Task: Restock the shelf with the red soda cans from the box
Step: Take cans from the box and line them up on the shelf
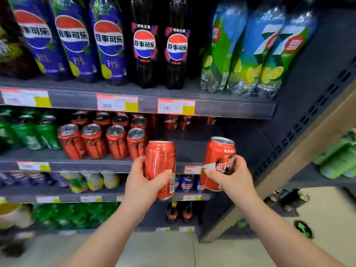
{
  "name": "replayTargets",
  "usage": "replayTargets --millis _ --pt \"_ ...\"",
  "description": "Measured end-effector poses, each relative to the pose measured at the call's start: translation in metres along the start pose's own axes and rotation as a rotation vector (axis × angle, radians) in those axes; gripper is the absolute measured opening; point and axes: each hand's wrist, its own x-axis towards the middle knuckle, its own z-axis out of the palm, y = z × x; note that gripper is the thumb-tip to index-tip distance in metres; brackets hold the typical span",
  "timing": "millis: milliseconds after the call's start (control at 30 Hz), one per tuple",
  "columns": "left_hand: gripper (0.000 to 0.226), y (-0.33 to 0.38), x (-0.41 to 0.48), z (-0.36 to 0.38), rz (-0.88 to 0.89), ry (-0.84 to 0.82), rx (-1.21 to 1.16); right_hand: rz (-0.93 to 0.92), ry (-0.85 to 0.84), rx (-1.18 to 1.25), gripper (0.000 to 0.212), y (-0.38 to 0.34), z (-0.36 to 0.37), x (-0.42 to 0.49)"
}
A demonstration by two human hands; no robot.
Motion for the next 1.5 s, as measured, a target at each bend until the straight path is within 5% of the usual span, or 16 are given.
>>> replayTargets --millis 233,700,1233,1400,1500 --pt "0.082 -0.027 0.078 0.029 -0.028 0.021 -0.048 0.015 0.032 -0.062 0.062 0.013 0.035 0.097" --pt "0.049 -0.1 0.141 0.077 0.02 0.15 -0.121 -0.139 0.103 0.0 0.071 0.076 0.093 0.29" --pt "0.052 -0.088 0.145 0.069 0.149 0.09 -0.108 -0.248 -0.069 0.024 0.069 0.08 0.094 0.321" --pt "0.047 -0.077 0.161 0.081 0.203 0.02 -0.115 -0.161 0.077 -0.027 0.086 0.087 0.094 0.314" --pt "0.053 -0.076 0.183 0.094 0.218 -0.046 -0.111 -0.21 0.187 0.07 0.06 0.089 0.087 0.295"
